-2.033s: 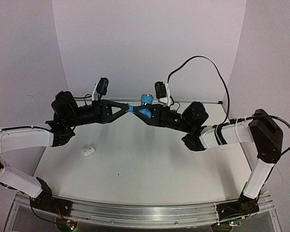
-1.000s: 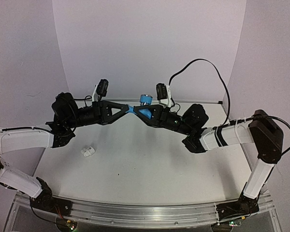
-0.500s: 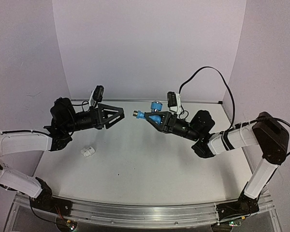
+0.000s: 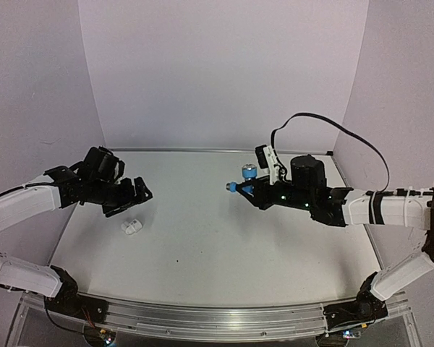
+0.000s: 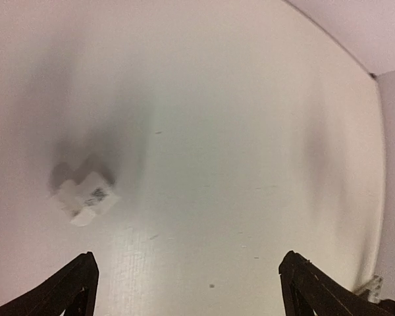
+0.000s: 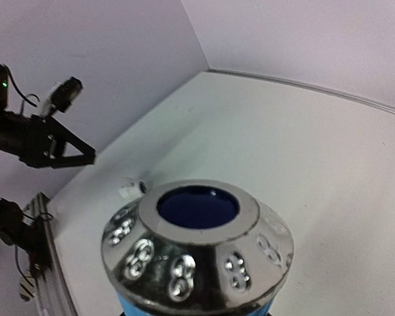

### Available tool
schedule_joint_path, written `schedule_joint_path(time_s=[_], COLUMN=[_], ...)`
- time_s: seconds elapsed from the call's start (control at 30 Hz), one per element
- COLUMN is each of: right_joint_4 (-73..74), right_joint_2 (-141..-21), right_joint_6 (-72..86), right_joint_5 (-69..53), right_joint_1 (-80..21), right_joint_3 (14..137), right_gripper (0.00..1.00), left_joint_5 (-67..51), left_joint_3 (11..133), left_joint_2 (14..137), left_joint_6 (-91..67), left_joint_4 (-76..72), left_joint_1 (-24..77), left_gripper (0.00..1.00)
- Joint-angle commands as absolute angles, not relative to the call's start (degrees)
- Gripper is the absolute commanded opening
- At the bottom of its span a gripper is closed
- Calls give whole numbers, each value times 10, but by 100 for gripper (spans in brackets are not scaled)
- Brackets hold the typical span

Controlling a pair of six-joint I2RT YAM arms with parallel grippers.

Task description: Install the water faucets

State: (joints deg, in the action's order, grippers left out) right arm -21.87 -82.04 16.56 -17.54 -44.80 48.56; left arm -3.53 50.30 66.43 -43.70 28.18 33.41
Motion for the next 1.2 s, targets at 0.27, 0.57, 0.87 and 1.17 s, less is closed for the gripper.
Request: schedule_joint_path(time_s=[0.27, 0.57, 0.87, 1.17], right_joint_4=[-109, -123, -140, -148], right_joint_2=[-770, -750, -737, -737], right_joint_6=[52, 65, 74, 81], right_joint_5=[-134, -137, -142, -147], right_joint_1=[-456, -459, -463, -466], right_joint_3=[494, 472, 460, 458], right_gripper=[0, 0, 0, 0], left_joint_5=[230, 168, 193, 175], left_joint_3=[578, 605, 619, 594], left_joint_2=[864, 930, 975, 977], left_joint_6=[-358, -367, -612, -714], left_joint_4=[456, 372, 425, 423], left_joint_1=[332, 329, 316, 316], left_gripper=[100, 100, 100, 100])
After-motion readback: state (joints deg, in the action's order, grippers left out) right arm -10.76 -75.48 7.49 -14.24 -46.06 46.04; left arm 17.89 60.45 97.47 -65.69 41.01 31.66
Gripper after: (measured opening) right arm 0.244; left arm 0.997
